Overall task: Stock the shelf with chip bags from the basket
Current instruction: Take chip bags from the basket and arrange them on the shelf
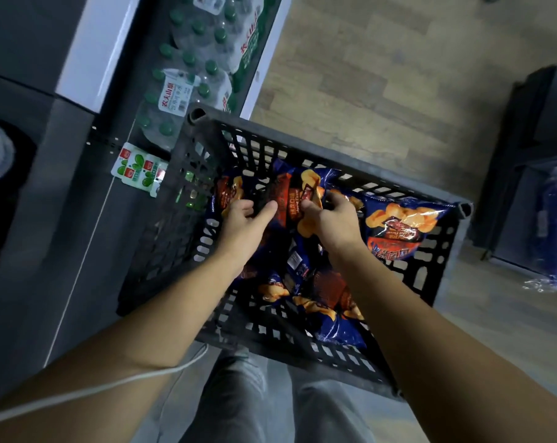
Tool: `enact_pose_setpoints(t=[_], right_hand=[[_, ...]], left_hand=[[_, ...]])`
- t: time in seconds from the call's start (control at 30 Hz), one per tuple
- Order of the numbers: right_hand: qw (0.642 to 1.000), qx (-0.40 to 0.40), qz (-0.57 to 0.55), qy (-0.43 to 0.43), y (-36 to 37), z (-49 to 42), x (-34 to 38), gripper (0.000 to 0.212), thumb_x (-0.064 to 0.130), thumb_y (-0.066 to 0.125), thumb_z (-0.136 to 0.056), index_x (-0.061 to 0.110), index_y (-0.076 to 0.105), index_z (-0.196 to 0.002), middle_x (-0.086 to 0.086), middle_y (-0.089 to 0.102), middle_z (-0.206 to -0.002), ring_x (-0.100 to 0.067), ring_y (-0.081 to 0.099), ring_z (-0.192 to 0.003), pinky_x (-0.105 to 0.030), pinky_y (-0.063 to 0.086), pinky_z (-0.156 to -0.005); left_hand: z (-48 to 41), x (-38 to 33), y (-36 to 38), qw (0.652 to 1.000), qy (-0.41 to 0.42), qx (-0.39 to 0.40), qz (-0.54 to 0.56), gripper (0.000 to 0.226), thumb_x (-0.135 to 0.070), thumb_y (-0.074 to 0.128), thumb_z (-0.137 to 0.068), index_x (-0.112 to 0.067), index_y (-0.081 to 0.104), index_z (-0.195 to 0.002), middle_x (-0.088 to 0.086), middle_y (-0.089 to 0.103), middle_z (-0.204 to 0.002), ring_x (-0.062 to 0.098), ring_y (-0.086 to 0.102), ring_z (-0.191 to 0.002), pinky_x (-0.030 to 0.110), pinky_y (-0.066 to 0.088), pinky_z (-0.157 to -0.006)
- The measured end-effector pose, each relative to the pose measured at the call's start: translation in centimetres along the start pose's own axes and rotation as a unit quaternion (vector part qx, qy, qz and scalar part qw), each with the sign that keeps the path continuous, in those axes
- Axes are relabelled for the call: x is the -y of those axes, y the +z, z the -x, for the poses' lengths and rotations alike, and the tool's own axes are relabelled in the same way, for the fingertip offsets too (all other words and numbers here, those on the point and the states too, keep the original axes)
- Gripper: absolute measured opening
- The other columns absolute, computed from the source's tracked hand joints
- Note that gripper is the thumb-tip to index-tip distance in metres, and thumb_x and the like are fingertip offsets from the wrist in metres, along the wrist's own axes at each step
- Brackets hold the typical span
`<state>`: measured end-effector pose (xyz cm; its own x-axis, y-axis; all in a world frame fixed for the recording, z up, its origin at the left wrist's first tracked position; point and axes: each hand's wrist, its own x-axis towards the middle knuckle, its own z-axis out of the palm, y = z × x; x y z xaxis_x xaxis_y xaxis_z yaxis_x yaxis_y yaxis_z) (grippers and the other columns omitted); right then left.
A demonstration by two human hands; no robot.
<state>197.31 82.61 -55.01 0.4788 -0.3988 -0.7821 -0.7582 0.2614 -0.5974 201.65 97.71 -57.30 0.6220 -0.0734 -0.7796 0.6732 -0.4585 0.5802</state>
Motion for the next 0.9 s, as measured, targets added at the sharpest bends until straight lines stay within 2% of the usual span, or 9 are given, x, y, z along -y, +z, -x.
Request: enact_pose_setpoints(t=[0.13,0.2,0.27,0.33,0.4,0.5,0.6,0.7,0.9], right_hand=[[0.994,0.082,-0.066,-0.025,-1.2,3.1,2.2,0.032,0.018,0.065,-0.097,0.02,0.055,-0.128,0.002,0.071,-0.108,-0.01,0.069,-0.095,-0.022,0.052,-0.074],[0.989,0.114,-0.093,-0.035,-1.8,4.7,3.4,0.018,0.015,0.064,-0.098,0.019,0.063,-0.115,-0.002,0.075,-0.107,-0.013,0.072,-0.092,-0.021,0.055,-0.069],[0.981,0.149,-0.113,-0.052,-2.4,6.4,4.8,0.012,0.012,0.062,-0.098,0.022,0.066,-0.104,-0.001,0.078,-0.095,-0.014,0.074,-0.084,-0.02,0.056,-0.063],[0.973,0.183,-0.119,-0.068,-2.8,8.1,6.3,0.012,0.011,0.061,-0.098,0.015,0.067,-0.108,-0.002,0.078,-0.09,-0.014,0.075,-0.076,-0.02,0.056,-0.058],[0.966,0.211,-0.113,-0.093,-3.0,10.1,7.9,0.021,0.011,0.06,-0.098,0.008,0.066,-0.118,-0.012,0.077,-0.102,-0.021,0.075,-0.083,-0.024,0.057,-0.063],[0.958,0.236,-0.094,-0.135,-2.9,12.7,9.9,0.026,0.016,0.062,-0.098,0.011,0.065,-0.123,-0.014,0.076,-0.11,-0.031,0.074,-0.098,-0.036,0.059,-0.082],[0.945,0.26,-0.093,-0.177,-2.7,16.0,12.0,0.024,0.016,0.063,-0.097,0.011,0.067,-0.121,-0.015,0.075,-0.112,-0.038,0.071,-0.104,-0.049,0.055,-0.097],[0.932,0.28,-0.09,-0.213,-2.4,19.1,14.0,0.021,0.014,0.062,-0.097,0.013,0.069,-0.116,-0.016,0.076,-0.11,-0.039,0.071,-0.103,-0.053,0.053,-0.1],[0.901,0.33,-0.082,-0.269,-1.6,26.0,17.4,0.018,0.015,0.064,-0.095,0.012,0.071,-0.112,-0.015,0.076,-0.107,-0.031,0.073,-0.096,-0.046,0.056,-0.094]], left_hand=[[2.0,-1.6,-1.5,0.999,0.006,0.0,0.035,0.099,-0.088,0.066,-0.056,-0.029,0.052,-0.134,-0.003,0.064,-0.128,0.019,0.064,-0.113,0.045,0.054,-0.095],[3.9,-3.0,-2.4,0.998,0.032,0.003,0.061,0.085,-0.083,0.065,-0.061,-0.028,0.06,-0.126,-0.002,0.071,-0.119,0.019,0.069,-0.106,0.043,0.057,-0.09],[6.0,-4.4,-3.4,0.992,0.052,0.024,0.116,0.069,-0.074,0.07,-0.069,-0.024,0.067,-0.116,0.0,0.076,-0.108,0.02,0.072,-0.101,0.041,0.056,-0.091],[8.6,-5.6,-4.4,0.985,0.064,0.053,0.149,0.06,-0.064,0.071,-0.074,-0.02,0.068,-0.114,0.004,0.076,-0.106,0.022,0.073,-0.099,0.039,0.055,-0.09],[11.4,-6.9,-5.6,0.98,0.092,0.067,0.163,0.055,-0.057,0.074,-0.076,-0.017,0.068,-0.113,0.01,0.076,-0.105,0.025,0.073,-0.091,0.038,0.059,-0.079],[15.2,-8.6,-7.1,0.973,0.144,0.065,0.165,0.05,-0.048,0.074,-0.075,-0.016,0.066,-0.113,0.011,0.076,-0.103,0.026,0.073,-0.083,0.033,0.06,-0.06],[19.4,-10.6,-8.6,0.967,0.178,0.032,0.181,0.044,-0.041,0.076,-0.078,-0.014,0.067,-0.112,0.011,0.075,-0.103,0.027,0.072,-0.082,0.031,0.058,-0.055],[23.2,-12.1,-9.9,0.96,0.214,0.001,0.183,0.042,-0.039,0.074,-0.077,-0.013,0.067,-0.109,0.011,0.075,-0.099,0.025,0.072,-0.078,0.03,0.057,-0.053],[31.0,-14.0,-12.6,0.937,0.271,-0.072,0.209,0.044,-0.039,0.071,-0.073,-0.012,0.067,-0.107,0.007,0.076,-0.092,0.021,0.072,-0.074,0.028,0.055,-0.049]])
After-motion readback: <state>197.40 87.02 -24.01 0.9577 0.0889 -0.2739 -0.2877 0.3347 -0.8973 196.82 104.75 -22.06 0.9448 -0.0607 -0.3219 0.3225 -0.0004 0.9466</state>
